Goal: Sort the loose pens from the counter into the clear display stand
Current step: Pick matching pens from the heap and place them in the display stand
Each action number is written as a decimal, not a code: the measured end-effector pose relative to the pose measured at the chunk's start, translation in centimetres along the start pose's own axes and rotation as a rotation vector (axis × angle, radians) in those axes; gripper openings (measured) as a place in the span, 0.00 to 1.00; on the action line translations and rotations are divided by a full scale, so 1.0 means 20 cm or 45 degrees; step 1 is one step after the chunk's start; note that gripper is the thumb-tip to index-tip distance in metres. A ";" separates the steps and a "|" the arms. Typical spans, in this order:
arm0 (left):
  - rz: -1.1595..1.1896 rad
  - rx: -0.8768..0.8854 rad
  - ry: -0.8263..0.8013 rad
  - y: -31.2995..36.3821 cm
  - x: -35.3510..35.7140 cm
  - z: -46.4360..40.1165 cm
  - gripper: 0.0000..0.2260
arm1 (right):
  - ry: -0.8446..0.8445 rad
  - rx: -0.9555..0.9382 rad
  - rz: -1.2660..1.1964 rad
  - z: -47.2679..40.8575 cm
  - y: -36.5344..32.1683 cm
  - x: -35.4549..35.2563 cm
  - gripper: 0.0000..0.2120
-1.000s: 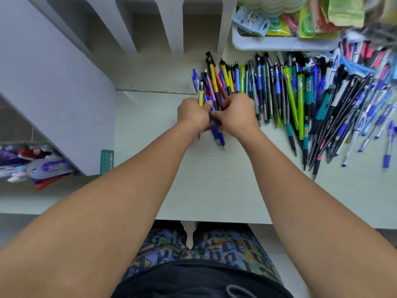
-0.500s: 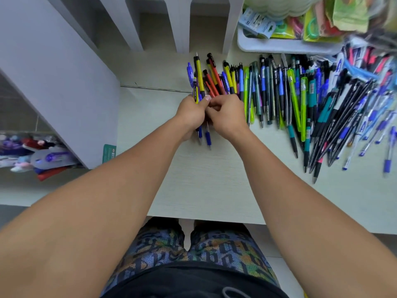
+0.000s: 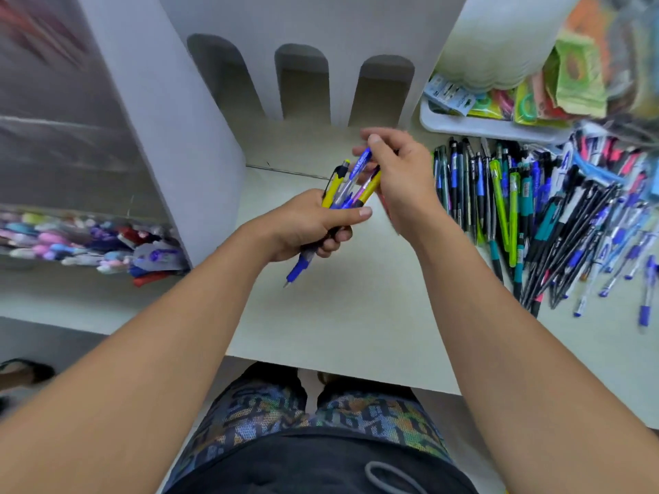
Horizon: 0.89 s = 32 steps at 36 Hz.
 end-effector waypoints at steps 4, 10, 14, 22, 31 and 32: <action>0.085 0.061 -0.005 0.06 -0.07 0.18 0.10 | -0.101 -0.101 0.037 0.11 -0.13 0.08 0.14; 0.332 0.165 0.031 0.10 -0.17 0.40 0.08 | -0.147 -0.207 -0.063 0.36 -0.33 0.22 0.15; 0.378 0.253 -0.009 0.10 -0.32 0.56 0.07 | -0.123 -0.238 -0.188 0.53 -0.43 0.34 0.15; 0.431 0.339 -0.128 0.01 -0.83 0.84 0.11 | 0.042 -0.487 -0.357 0.95 -0.54 0.82 0.16; 1.090 0.351 0.403 -0.06 -1.25 0.86 0.09 | 0.099 -0.261 -0.470 1.28 -0.34 1.30 0.29; 1.146 0.337 0.433 -0.07 -1.27 0.86 0.09 | 0.114 -0.229 -0.501 1.30 -0.32 1.34 0.28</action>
Point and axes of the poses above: each hand's wrist, its own z-axis away from the middle knuckle, its own x-axis out of the palm, y = z × x, the point moved 1 cm from there along -z, towards the middle knuckle, and after that the axes turned 11 degrees about y, right-handed, at the moved point
